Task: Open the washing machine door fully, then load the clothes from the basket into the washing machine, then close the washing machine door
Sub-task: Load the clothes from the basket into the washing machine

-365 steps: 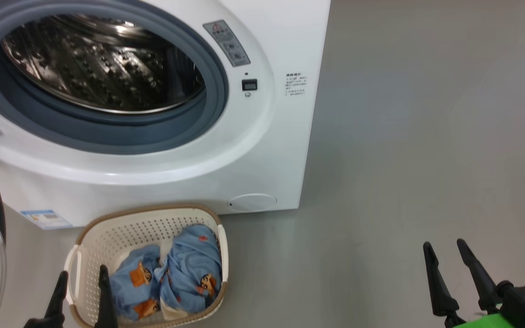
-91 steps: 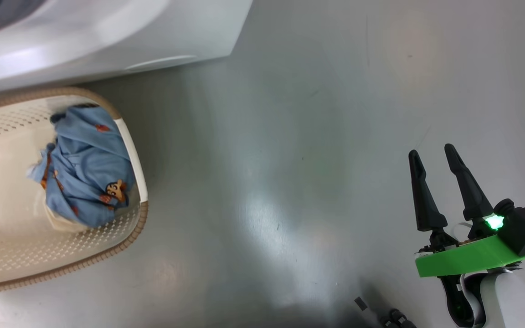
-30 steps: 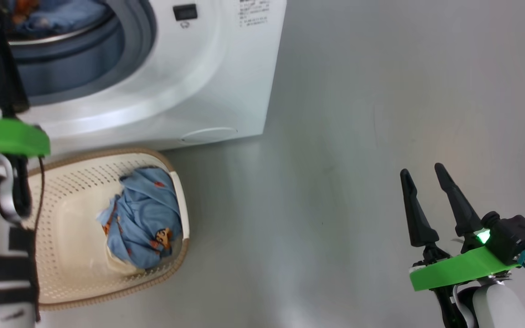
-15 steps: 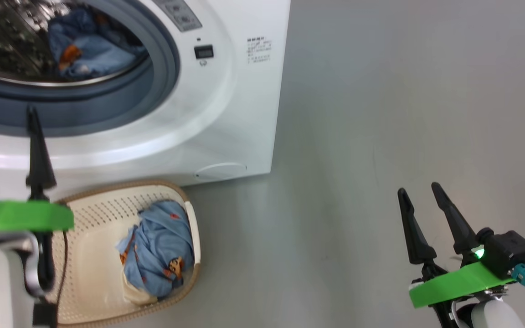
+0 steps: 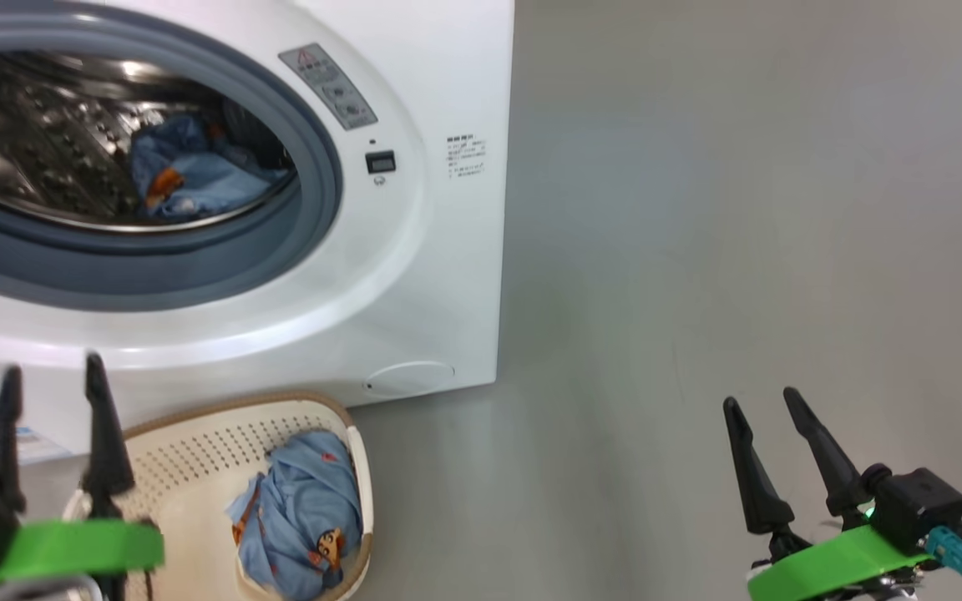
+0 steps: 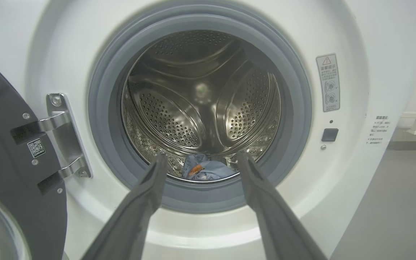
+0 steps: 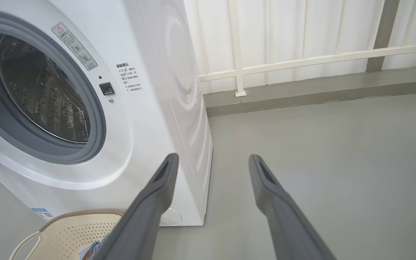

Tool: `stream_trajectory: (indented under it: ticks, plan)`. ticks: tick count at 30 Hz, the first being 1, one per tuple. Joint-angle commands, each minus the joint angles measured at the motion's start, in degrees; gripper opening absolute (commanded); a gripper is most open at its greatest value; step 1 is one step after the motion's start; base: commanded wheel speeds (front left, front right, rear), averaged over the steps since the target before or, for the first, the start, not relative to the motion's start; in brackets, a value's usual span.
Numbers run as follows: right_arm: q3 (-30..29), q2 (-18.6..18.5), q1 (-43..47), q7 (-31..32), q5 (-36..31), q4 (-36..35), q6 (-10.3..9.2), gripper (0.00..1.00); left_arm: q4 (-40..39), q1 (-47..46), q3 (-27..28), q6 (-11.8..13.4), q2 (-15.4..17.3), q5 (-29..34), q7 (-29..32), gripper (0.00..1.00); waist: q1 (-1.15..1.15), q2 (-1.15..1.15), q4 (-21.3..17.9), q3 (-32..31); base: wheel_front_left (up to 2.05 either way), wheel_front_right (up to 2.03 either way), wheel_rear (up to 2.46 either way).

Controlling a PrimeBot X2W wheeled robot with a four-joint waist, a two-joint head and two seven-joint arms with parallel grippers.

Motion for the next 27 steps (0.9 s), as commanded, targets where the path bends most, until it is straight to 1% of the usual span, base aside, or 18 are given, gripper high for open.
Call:
stream_trajectory:
  ticks: [1,6,10,17,22,27]
  plan:
    - [1.4,-0.1,0.2,-0.7,-0.5,-1.3,0.09,1.00,-1.9,0.5,1.6,0.3,0.7,-0.1,-0.3,1.00,0.00,0.00,-0.1,-1.1,0.00,0.00,0.00]
    - [1.9,-0.2,1.1,-0.7,-0.8,-1.1,0.09,1.00,-3.3,4.2,1.6,1.4,-0.4,-0.4,-0.3,1.00,0.00,0.00,-0.1,-2.1,0.00,0.00,0.00]
    - [2.2,-0.2,1.6,-0.7,-0.8,-1.0,0.09,1.00,-4.2,7.2,1.1,1.8,-0.8,-0.5,-0.3,1.00,0.00,0.00,-0.1,-2.8,0.00,0.00,0.00]
    - [1.9,-0.3,2.2,-0.7,-0.7,-1.2,0.09,1.00,-5.6,10.8,1.3,2.4,-1.1,-0.9,-0.3,1.00,0.00,0.00,0.1,-3.2,0.00,0.00,0.00]
    - [1.5,-0.4,2.5,-0.7,-0.7,-1.5,0.09,1.00,-6.1,12.9,0.1,2.5,-1.2,-1.1,-0.3,1.00,0.00,0.00,0.4,-2.9,0.00,0.00,0.00]
    - [1.4,-0.4,2.4,-0.7,-0.9,-1.9,0.09,1.00,-6.5,14.5,-0.7,3.3,-1.3,-0.5,-0.3,1.00,0.00,0.00,0.5,-2.7,0.00,0.00,0.00]
